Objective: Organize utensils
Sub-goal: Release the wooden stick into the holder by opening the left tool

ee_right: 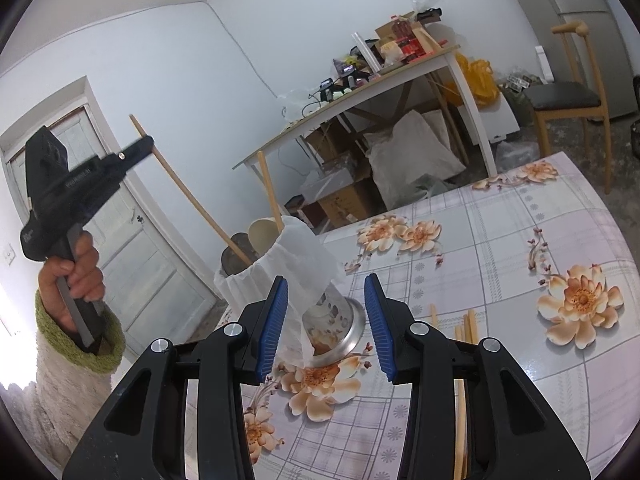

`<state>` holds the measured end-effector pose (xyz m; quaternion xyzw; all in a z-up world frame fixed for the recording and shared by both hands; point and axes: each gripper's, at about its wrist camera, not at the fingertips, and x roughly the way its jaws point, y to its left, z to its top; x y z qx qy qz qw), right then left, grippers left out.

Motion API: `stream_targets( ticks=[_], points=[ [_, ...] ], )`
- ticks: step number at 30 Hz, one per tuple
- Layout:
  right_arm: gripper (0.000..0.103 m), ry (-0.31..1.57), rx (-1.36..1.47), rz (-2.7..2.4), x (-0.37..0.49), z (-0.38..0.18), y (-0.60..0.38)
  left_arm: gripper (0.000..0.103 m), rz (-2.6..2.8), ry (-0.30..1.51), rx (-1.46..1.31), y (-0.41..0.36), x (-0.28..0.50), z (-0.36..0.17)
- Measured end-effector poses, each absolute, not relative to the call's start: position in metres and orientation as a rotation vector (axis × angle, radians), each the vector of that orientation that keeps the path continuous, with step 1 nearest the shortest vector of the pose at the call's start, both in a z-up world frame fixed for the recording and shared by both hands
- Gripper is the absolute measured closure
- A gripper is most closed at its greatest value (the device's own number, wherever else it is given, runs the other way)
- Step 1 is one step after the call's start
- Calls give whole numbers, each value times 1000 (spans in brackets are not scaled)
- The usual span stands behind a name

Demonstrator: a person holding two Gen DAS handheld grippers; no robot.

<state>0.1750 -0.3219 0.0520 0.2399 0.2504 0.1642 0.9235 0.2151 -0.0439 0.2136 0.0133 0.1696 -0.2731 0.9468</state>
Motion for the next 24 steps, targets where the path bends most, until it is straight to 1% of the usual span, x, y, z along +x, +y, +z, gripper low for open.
stream_targets(
  ticks=[6, 13, 17, 22, 24],
  points=[
    [63, 515, 491, 338, 175, 53, -321, 97, -580, 367, -50, -38, 226, 206],
    [63, 527, 494, 336, 176, 52, -319, 97, -593, 411, -53, -46, 237, 185],
    [63, 531, 495, 336, 177, 51, -318, 97, -600, 450, -25, -55, 242, 174],
    [63, 533, 494, 333, 174, 51, -318, 96, -602, 554, 59, -72, 247, 157],
    [63, 532, 496, 328, 173, 51, -320, 91, -603, 577, 63, -72, 246, 152]
  ],
)
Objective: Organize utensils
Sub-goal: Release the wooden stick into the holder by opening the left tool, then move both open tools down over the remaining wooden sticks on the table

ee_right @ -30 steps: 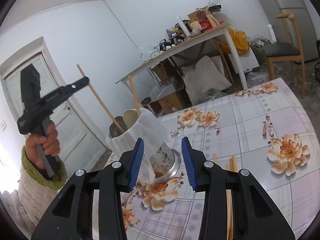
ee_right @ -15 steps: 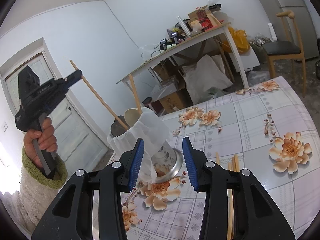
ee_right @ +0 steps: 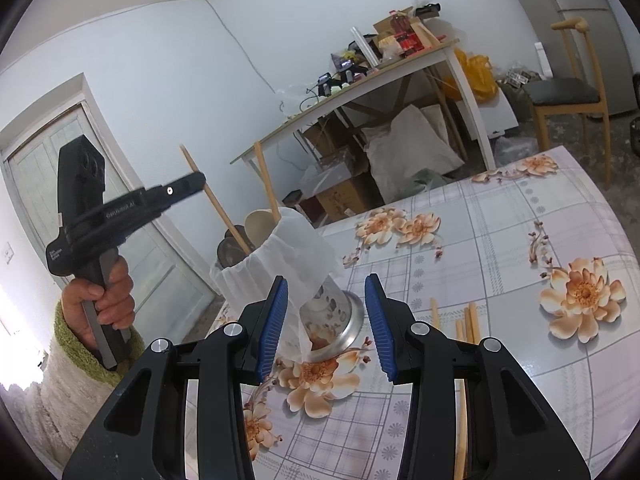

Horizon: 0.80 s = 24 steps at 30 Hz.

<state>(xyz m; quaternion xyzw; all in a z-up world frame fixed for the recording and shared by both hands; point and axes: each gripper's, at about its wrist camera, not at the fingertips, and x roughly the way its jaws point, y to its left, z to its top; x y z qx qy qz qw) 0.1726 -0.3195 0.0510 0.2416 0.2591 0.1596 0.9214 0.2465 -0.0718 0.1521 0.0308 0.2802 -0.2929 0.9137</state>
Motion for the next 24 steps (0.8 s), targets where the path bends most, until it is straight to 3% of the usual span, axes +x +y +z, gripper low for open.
stream_targets(
  ticks=[2, 4, 17, 24],
  points=[
    [63, 534, 503, 320, 171, 51, -322, 70, -598, 564, 55, -68, 243, 151],
    [63, 538, 507, 307, 168, 49, -324, 61, -586, 545, 47, -61, 236, 151],
    [59, 563, 557, 196, 139, 32, -338, 47, -609, 495, -1, -34, 166, 129],
    [59, 584, 557, 168, 133, 29, -346, 31, -661, 530, 8, -43, 126, 107]
  ],
)
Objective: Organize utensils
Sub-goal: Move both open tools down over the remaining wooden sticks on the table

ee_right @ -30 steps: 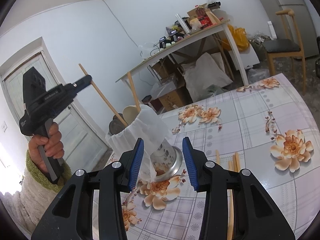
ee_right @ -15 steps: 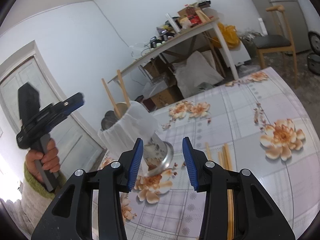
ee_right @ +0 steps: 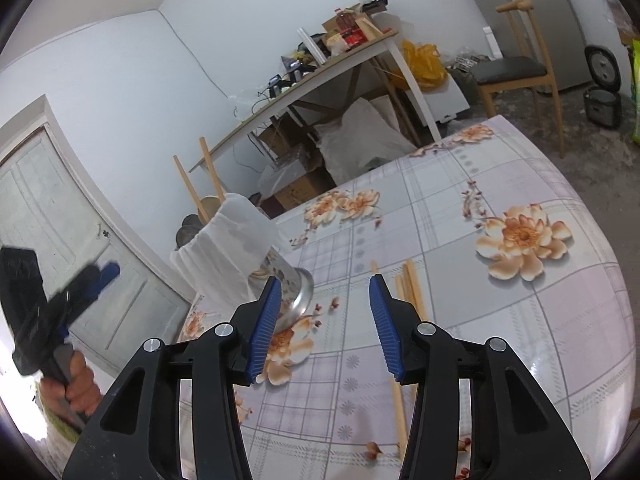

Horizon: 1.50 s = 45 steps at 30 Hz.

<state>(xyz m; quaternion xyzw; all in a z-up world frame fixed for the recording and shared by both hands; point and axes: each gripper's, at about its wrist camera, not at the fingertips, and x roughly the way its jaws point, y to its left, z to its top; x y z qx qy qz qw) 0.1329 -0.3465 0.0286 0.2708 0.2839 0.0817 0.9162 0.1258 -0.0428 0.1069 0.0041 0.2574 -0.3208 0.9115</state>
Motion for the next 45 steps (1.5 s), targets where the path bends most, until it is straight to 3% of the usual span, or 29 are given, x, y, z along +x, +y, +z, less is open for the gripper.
stream_targets(
  ticks=[5, 13, 22, 28, 45],
  points=[
    [59, 601, 526, 131, 124, 24, -358, 20, -688, 568, 49, -62, 109, 83],
    [59, 741, 451, 46, 118, -8, -384, 19, -676, 699, 145, -109, 106, 25],
    [81, 866, 336, 101, 136, -38, -370, 19, -593, 815, 167, -124, 134, -19],
    [91, 911, 299, 135, 151, -48, -361, 19, -578, 841, 161, -128, 138, -26],
    [97, 947, 221, 108, 163, -54, -356, 19, -599, 834, 172, -141, 139, -24]
  ],
)
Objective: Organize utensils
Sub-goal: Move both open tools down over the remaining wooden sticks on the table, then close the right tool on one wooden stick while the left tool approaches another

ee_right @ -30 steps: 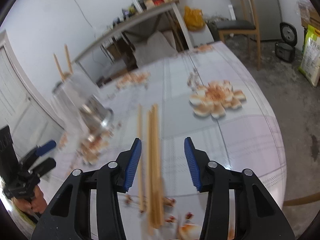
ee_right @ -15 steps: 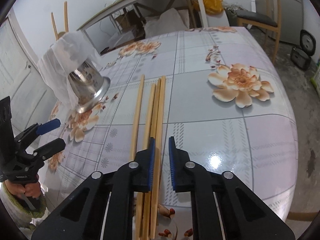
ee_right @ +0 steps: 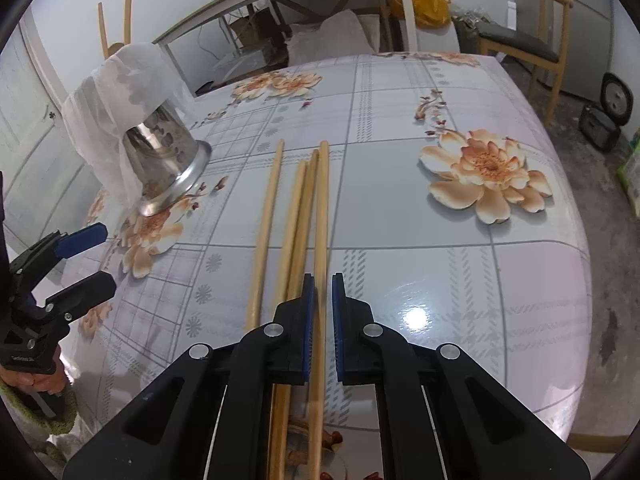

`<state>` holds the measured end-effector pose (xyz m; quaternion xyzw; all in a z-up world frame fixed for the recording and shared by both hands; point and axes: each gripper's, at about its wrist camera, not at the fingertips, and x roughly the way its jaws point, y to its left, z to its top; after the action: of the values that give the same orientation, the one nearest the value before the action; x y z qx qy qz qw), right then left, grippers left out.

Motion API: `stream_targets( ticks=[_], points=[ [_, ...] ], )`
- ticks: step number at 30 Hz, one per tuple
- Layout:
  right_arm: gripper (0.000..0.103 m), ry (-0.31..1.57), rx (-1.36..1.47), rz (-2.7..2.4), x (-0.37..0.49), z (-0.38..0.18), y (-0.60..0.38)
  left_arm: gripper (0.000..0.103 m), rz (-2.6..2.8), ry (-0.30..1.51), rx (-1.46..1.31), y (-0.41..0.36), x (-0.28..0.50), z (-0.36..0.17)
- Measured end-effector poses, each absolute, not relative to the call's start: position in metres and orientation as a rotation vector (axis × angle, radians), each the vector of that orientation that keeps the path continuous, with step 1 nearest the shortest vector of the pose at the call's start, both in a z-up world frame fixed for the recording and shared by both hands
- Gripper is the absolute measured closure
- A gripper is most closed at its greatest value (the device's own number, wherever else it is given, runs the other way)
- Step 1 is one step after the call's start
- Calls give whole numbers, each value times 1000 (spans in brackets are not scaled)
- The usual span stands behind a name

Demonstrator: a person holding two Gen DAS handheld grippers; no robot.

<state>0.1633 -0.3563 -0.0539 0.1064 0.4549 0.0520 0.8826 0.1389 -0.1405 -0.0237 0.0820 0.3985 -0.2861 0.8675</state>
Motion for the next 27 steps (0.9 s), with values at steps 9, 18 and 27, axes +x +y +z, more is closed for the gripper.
stream_targets(
  ticks=[9, 18, 27],
  points=[
    [98, 962, 253, 47, 161, -54, -364, 19, -662, 863, 138, -172, 158, -25],
    [98, 962, 332, 43, 158, -57, -371, 37, -646, 903, 182, -220, 188, -43],
    [98, 960, 351, 38, 157, -58, -371, 62, -589, 918, 217, -231, 202, -60]
  ],
)
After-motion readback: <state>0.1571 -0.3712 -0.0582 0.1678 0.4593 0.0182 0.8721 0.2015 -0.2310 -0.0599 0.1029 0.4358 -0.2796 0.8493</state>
